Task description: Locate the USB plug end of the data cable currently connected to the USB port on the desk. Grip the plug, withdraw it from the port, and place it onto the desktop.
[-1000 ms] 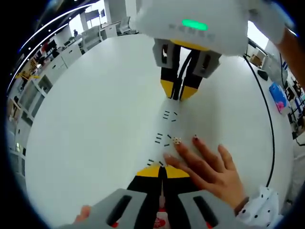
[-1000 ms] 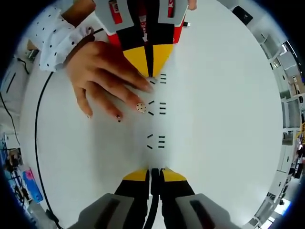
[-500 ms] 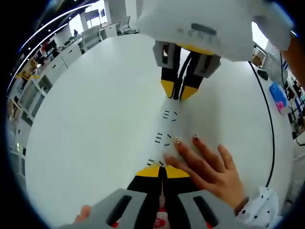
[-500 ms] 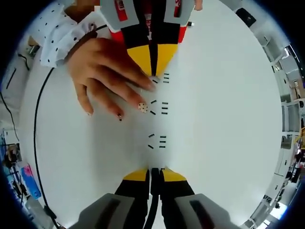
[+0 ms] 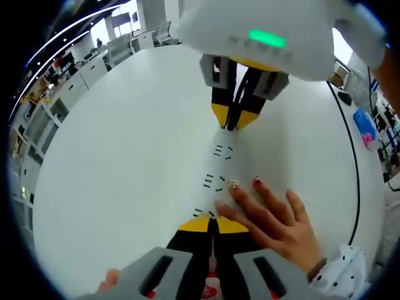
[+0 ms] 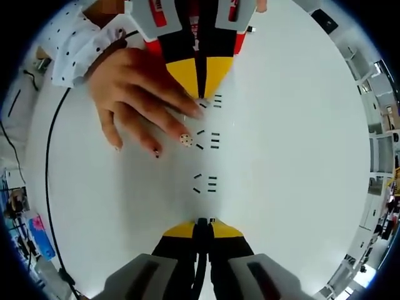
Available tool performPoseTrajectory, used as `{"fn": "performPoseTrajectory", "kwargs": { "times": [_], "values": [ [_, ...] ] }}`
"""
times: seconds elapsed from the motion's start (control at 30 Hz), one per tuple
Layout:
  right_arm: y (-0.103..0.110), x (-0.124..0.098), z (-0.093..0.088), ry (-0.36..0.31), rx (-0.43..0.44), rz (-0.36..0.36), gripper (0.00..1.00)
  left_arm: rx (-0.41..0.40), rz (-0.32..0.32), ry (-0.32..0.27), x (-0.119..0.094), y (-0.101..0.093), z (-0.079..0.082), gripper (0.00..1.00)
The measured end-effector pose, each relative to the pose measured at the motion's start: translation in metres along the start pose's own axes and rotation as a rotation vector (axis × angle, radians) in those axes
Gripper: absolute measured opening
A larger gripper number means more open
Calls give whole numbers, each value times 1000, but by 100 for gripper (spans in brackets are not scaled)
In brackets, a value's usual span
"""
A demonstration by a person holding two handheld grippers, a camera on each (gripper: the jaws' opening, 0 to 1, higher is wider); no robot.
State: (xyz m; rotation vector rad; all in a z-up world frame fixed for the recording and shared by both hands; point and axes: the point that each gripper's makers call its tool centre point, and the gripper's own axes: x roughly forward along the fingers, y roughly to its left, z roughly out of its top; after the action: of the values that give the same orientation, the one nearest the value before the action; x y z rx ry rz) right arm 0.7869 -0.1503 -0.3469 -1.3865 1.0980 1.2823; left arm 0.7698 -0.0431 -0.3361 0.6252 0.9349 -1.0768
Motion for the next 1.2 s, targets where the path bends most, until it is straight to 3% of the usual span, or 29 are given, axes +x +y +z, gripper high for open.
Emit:
{"fn": "performPoseTrajectory", "kwargs": {
  "times": [1.2],
  "values": [
    [4,-3,3,-15,-15,5,9,0,1,-1,0,0,-1,2]
  ]
}}
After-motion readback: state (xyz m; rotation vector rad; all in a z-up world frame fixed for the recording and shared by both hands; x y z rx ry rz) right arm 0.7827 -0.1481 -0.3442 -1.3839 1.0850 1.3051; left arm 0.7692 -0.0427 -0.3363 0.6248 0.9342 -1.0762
